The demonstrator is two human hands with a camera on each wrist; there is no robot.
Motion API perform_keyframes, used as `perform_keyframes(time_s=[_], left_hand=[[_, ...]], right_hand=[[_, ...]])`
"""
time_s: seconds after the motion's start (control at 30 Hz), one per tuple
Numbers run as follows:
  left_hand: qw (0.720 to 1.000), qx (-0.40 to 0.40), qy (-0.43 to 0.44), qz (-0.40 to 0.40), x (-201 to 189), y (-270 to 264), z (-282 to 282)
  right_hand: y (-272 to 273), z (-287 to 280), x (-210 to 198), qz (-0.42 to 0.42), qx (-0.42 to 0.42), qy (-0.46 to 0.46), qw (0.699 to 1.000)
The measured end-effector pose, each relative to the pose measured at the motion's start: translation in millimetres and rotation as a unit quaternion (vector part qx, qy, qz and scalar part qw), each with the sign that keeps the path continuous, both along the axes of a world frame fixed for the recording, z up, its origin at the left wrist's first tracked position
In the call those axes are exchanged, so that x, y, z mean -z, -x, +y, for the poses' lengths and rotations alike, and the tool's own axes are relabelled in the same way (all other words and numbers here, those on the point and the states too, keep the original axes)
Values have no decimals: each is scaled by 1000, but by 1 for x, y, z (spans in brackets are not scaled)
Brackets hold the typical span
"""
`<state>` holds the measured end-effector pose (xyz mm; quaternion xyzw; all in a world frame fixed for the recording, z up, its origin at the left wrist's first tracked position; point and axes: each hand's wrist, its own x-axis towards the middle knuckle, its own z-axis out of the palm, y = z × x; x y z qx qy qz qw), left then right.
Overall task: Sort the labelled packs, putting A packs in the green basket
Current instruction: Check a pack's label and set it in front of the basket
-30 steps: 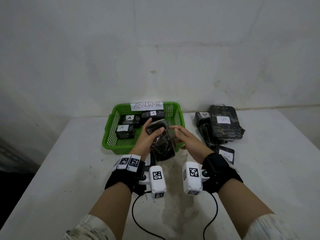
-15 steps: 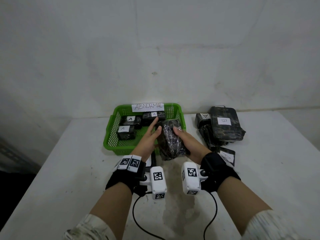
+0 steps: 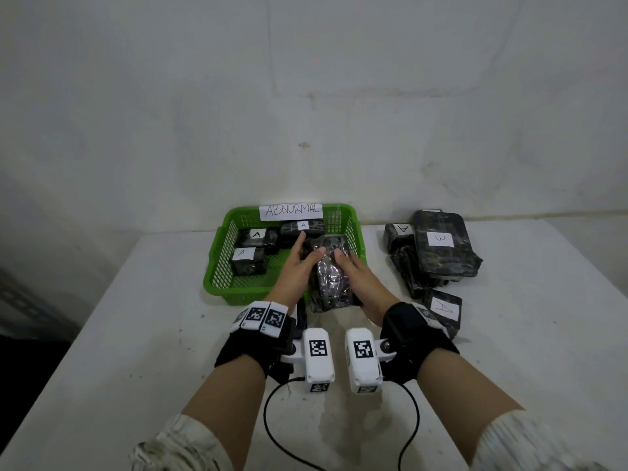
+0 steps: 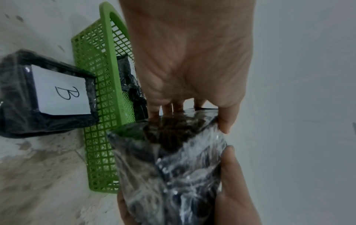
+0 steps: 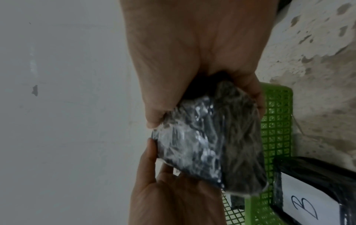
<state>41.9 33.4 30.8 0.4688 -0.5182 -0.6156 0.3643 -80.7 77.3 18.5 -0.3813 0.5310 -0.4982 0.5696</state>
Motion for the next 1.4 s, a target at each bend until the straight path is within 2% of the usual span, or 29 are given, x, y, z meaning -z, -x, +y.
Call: perform_keyframes(time_s=[0.07,0.17,0.27,0.47,0.67,0.9,1.0,1.1,1.2,1.23,1.3,1.4], left_hand=[[1000,-8,-10,10,0,0,-1],[1000,8,-21,6,0,1,1],[1000,20,3,-17,3,2,3],[1000,-9,12,-5,3,-1,0],[1000,10,-12,0,9,3,5],[996,-29,-53,58,10,3,-3],[999,9,-37,20,11,4,0],[999,-24,-32,-23,15,3,-1],[998,-29,-39,30,15,-2,-3],[997,-28,-40,57,11,-3,-2],[995,-12,-42,94,6,-4,-2],[992,45,-65,97,8,-6,-4]], right_hand=[[0,0,-2,-16,-16,-10,1000],[3,-4,0,-37,10,-6,999],[4,-9,2,-58,30,3,998],[5,-7,2,-38,-31,-35,998],[3,-6,5,-43,29,-26,998],[6,-6,2,-85,-26,-12,996],[7,-9,6,-51,-13,-19,998],[6,-7,10,-48,-33,-21,998],[9,-2,6,-64,-55,12,996],[10,-1,4,-44,-63,22,997],[11,-2,1,49,-61,33,996],[13,-6,1,163,19,52,985]])
